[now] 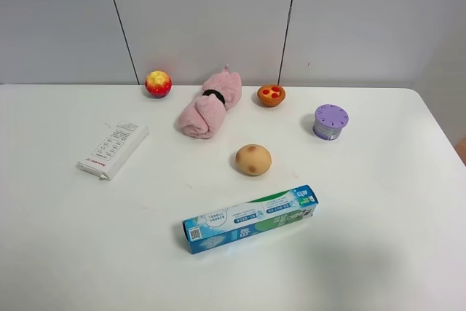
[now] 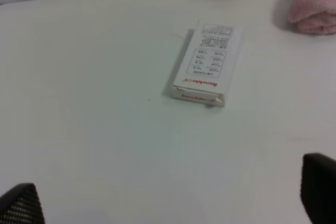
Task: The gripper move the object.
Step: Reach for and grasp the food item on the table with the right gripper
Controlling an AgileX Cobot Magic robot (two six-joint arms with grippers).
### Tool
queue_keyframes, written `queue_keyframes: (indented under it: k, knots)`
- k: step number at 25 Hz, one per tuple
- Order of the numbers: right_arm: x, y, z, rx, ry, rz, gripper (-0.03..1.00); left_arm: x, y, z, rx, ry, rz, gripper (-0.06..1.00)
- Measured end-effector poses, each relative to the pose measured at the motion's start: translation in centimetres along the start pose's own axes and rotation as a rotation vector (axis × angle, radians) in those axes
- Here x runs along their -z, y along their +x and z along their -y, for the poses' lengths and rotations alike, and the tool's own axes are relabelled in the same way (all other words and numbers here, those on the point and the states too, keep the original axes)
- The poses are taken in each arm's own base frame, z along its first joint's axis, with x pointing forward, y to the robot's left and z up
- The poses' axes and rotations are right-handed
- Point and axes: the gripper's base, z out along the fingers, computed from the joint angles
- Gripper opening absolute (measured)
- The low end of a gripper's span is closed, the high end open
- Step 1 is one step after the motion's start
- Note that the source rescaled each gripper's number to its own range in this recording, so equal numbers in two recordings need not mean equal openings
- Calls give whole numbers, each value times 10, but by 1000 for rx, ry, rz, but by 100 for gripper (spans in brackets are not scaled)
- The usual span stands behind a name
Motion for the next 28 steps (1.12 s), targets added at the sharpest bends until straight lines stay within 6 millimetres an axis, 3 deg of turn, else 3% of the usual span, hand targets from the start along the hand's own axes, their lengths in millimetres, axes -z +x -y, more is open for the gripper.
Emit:
queue_keyframes:
  k: [7, 12, 21, 28]
  knots:
    - [9, -75, -5, -10, -22, 100, 100, 0, 0, 0, 0, 0, 0, 100]
    - [0, -123, -9, -6, -18, 94, 99, 0, 0, 0, 0, 0, 0, 100]
    - [-43, -190, -21, 19, -30, 25, 92, 0, 0, 0, 0, 0, 0, 100]
    - [-88, -212, -32, 35, -73, -71, 92, 0, 0, 0, 0, 0, 0, 100]
